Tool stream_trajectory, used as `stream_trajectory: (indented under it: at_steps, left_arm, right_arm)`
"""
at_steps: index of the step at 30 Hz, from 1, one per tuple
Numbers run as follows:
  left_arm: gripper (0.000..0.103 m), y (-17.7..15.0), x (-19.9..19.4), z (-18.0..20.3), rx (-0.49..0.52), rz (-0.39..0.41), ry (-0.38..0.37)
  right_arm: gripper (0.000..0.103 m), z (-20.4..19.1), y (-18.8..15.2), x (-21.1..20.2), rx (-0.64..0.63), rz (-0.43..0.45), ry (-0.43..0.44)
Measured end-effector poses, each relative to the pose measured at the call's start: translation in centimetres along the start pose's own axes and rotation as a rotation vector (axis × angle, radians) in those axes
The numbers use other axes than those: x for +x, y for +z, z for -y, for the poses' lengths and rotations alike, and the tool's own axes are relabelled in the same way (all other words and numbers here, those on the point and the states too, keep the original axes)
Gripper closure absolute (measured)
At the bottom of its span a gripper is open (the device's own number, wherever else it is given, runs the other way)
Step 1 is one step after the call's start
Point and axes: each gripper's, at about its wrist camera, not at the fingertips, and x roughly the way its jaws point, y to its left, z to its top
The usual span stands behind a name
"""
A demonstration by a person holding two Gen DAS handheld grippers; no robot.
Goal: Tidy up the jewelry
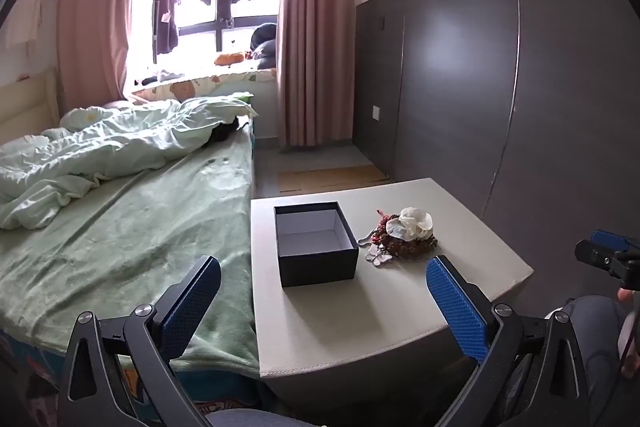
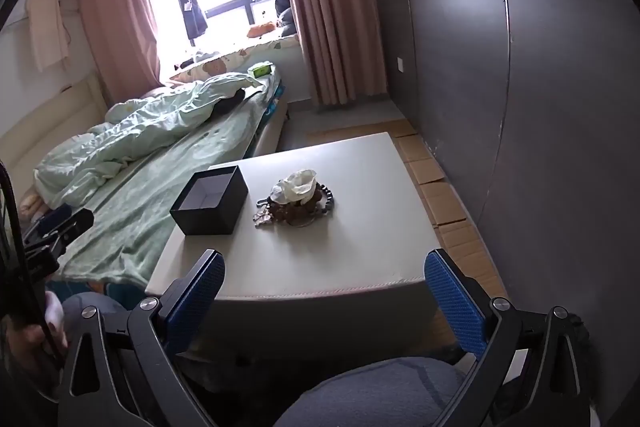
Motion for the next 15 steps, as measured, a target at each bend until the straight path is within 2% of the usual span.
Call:
stream_trajectory:
  at_steps: [15]
  left_arm:
    - [0.000, 0.13, -0.01, 0.09, 0.002, -0.003, 0.000]
  right_arm:
    - [0.002, -0.05, -0.01, 0.21, -0.004, 0.005, -0.004]
